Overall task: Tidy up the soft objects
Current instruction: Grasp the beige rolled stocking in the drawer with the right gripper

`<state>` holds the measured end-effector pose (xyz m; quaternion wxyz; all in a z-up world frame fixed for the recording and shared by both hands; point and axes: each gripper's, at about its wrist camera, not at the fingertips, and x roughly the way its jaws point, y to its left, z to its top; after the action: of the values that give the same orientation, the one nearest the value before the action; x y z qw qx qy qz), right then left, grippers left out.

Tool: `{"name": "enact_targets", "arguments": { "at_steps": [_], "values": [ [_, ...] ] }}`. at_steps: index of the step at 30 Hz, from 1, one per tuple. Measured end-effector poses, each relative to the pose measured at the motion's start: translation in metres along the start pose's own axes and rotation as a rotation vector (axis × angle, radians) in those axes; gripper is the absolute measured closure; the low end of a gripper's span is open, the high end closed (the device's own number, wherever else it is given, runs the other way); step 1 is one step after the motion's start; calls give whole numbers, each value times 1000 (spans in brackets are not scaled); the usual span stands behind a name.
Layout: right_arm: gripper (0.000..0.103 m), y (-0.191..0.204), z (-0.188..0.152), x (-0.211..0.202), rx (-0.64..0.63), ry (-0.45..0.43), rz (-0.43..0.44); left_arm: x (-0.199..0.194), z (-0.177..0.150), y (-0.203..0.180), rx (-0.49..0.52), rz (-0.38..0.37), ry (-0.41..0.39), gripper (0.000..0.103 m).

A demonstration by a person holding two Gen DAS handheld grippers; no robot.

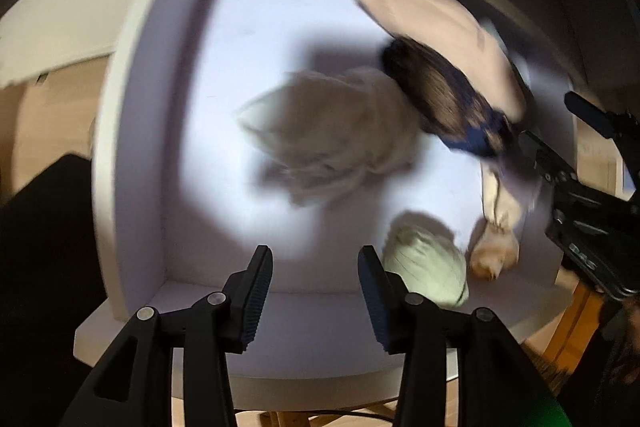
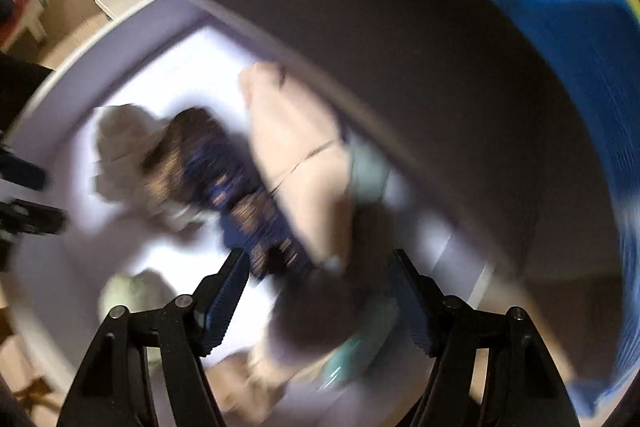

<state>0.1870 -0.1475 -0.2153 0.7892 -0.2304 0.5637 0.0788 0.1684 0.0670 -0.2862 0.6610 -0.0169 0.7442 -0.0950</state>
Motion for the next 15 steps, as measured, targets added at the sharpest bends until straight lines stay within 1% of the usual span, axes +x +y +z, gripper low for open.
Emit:
{"name": "enact_targets", "arguments": {
  "at_steps": [1,3,5,8,9,11,12,13,15],
  "values": [
    [38,2,5,5,-29,-16,-33,-2,1,9,-29,-10,-5,58],
    [42,5,13,14,-60,-42,-79,-6,3,24,-91,-38,-16,58],
    [44,6,22,24,-60,-61,-90,-7,2,32,-132,-56,-23,58],
    [45,1,33,39,-14,-67,-69,-5,2,35,-157,-62,-30,58],
    [46,1,35,43,-5,-63,-60,-5,3,37,-162,-63,-33,58],
    [46,-5,44,57,7,-51,-15,-2,5,35,-166,-73,-31,58],
    [46,-4,47,63,2,-40,-14,-2,6,35,-164,-81,-29,58],
    [46,-3,47,67,0,-33,-9,-5,5,23,-164,-83,-29,58],
    [43,-4,55,79,7,-21,7,-6,6,19,-159,-81,-28,58]
  ]
}}
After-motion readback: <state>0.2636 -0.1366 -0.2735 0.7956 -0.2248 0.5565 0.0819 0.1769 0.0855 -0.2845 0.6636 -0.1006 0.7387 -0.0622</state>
